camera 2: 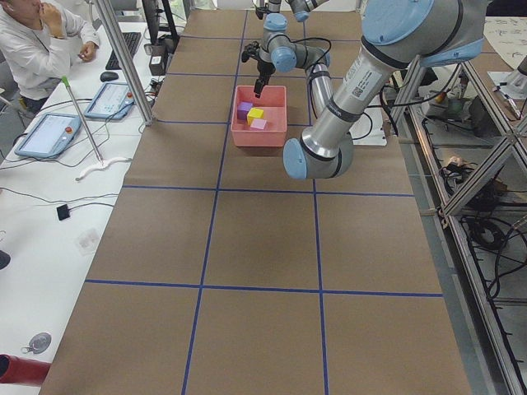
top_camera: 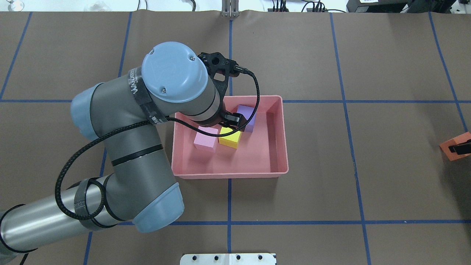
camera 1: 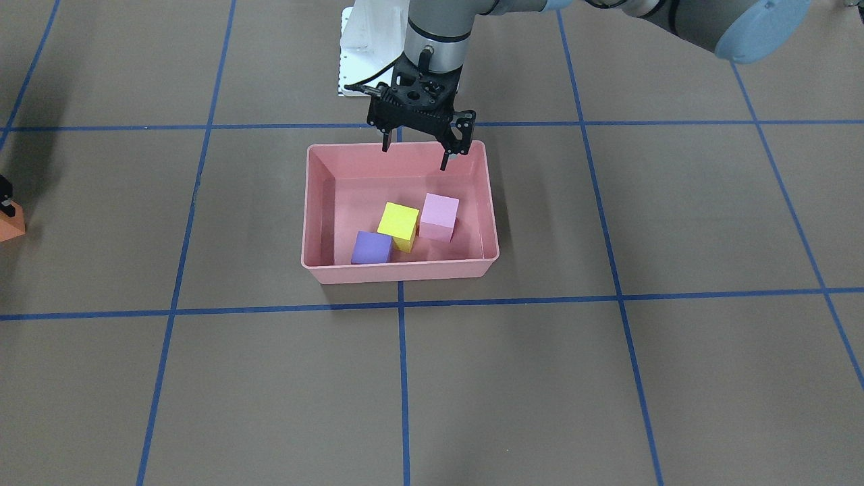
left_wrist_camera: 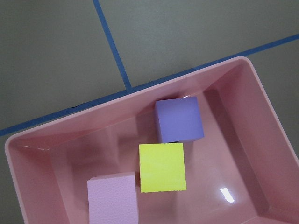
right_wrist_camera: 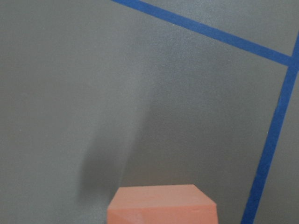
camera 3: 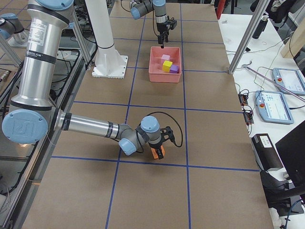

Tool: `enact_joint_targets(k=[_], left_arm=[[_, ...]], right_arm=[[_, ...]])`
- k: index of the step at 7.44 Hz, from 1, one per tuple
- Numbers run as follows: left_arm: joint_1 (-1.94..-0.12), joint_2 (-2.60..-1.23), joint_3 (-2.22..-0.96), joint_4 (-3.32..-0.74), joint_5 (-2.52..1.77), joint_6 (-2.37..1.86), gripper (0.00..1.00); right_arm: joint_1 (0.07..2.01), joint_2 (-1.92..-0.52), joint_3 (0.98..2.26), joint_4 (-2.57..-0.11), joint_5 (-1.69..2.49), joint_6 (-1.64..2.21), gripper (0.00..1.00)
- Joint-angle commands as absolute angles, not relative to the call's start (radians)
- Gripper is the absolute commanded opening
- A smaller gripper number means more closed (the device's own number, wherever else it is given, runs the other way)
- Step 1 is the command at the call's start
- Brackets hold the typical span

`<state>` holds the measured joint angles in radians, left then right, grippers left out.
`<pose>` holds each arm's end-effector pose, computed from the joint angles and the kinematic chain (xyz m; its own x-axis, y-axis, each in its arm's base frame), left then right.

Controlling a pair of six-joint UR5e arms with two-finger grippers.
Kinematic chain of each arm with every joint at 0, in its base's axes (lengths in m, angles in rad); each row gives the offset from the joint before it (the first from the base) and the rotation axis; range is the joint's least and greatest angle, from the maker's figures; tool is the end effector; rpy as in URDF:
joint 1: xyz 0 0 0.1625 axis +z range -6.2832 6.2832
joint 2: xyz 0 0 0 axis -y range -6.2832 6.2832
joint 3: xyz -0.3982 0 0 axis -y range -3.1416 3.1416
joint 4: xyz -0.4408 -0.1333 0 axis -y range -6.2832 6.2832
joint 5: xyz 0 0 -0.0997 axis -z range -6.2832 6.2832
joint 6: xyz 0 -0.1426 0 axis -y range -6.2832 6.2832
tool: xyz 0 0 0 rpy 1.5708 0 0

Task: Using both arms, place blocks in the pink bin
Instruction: 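Hold the left gripper over the bin while the right gripper grasps the orange cube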

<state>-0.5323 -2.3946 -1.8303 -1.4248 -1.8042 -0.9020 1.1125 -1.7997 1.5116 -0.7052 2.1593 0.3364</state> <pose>0.5259 -0.4262 0.0454 0.6067 0.3427 -0.7172 -0.0549 0.9182 0.3923 -0.1641 -0.4549 0.7205 0.6999 -0.3559 0.6192 0.1479 0.9204 0.3618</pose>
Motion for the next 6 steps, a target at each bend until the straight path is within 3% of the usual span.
enact_joint_targets(k=[1, 6], left_arm=[[-0.532, -2.395, -1.832, -1.425, -1.804, -0.902, 1.0], [-0.535, -2.369, -1.836, -1.433, -1.807, -0.9, 1.0]], right_arm=[[1.109, -1.796, 1.519, -0.704, 2.158, 0.342, 0.0], [1.103, -1.498, 1.572, -0.824, 2.206, 0.651, 0.0]])
